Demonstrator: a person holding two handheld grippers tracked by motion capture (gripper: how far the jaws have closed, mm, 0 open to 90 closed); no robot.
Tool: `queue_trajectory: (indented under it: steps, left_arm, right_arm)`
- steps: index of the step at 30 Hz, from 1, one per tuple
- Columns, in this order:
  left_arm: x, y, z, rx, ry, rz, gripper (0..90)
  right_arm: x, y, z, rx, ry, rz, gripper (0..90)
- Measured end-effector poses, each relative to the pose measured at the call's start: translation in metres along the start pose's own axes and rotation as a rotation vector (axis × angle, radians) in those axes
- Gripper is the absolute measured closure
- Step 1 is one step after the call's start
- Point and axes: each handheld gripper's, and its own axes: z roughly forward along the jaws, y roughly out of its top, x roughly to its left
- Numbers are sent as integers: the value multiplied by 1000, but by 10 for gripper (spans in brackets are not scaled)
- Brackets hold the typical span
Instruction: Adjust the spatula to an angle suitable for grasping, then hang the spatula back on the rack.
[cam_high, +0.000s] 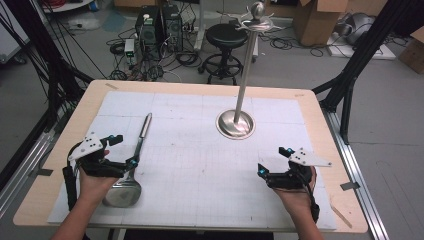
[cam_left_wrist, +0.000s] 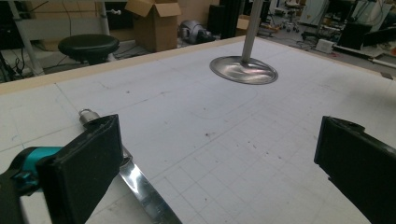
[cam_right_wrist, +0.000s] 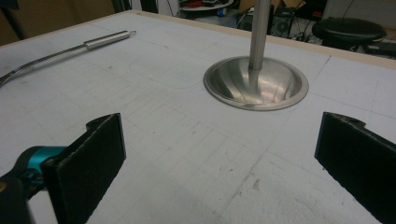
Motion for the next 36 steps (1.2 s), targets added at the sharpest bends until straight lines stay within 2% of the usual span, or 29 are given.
queue_trajectory:
  steps: [4,5,9,13,14,17,25,31,35,36]
  left_arm:
    - [0,0,0,2,-9,3,16]
    - [0,0,1,-2,-9,-2,17]
    - [1,-1,1,2,-9,-1,17]
    - [3,-1,1,-17,-3,-12,17]
    - [3,0,1,-26,0,-15,17]
    - [3,1,0,-41,7,-21,17]
    - [2,0,0,-3,24,-4,17]
    - [1,1,-2,-10,21,-4,17]
    - [1,0,-1,27,36,-18,17]
    - [1,0,-1,36,39,-11,17]
  right_arm:
    - [-2,0,2,3,-3,16,4]
    - [-2,-1,4,19,-5,23,4]
    - [0,-1,3,21,-18,5,4]
    - [1,-1,1,22,-31,15,4]
    - [3,-1,0,25,-38,32,4]
    - [5,0,2,29,-41,22,4]
    - [8,2,5,30,-41,5,4]
    - [7,2,6,37,-38,25,4]
    - [7,1,7,43,-33,19,4]
    - [7,1,8,51,-31,13,4]
